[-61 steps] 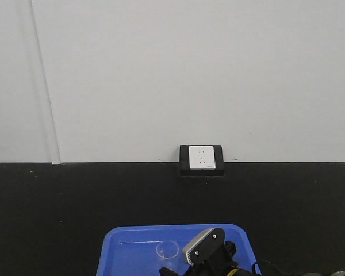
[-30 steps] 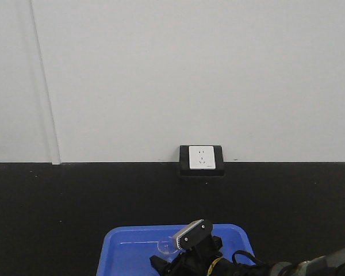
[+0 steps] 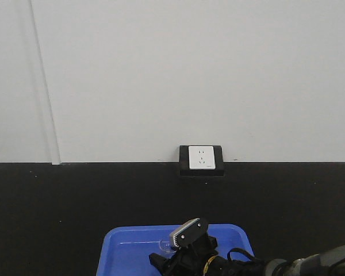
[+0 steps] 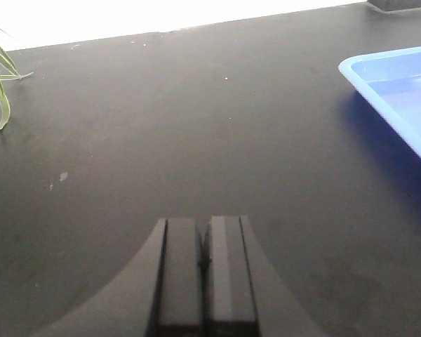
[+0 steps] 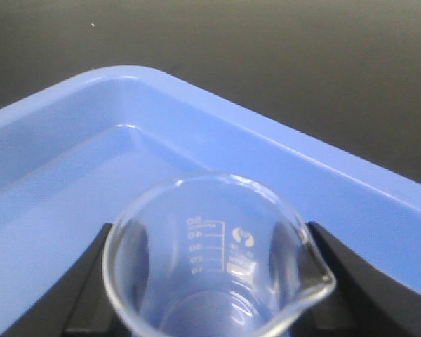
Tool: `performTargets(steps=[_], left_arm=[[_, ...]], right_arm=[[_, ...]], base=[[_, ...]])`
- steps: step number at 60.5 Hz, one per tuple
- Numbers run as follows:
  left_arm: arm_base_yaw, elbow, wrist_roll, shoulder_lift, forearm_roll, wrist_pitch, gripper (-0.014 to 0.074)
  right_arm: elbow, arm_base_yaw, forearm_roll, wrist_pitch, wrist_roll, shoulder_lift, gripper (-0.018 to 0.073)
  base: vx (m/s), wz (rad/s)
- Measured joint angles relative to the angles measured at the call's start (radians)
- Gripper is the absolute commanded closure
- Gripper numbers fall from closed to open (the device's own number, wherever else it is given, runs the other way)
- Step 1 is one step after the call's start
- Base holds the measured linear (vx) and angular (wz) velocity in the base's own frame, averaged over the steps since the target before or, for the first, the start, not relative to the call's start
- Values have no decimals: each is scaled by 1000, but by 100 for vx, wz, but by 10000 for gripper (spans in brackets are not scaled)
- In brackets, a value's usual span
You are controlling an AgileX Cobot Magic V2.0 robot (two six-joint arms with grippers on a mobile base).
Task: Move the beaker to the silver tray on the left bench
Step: 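Lower the right gripper around the glass beaker in the blue tray, then close the right gripper on the beaker and lift it up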
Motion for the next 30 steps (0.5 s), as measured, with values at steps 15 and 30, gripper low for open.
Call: performTargets(steps=[15,30], left_arm=[[0,0,0,0,0,0,595],[0,0,0,0,0,0,595]], right_arm=[[-2,0,-52,92,31,-62,544],[-2,0,-194,208,237,-281,575]], base=[[0,0],[0,0]])
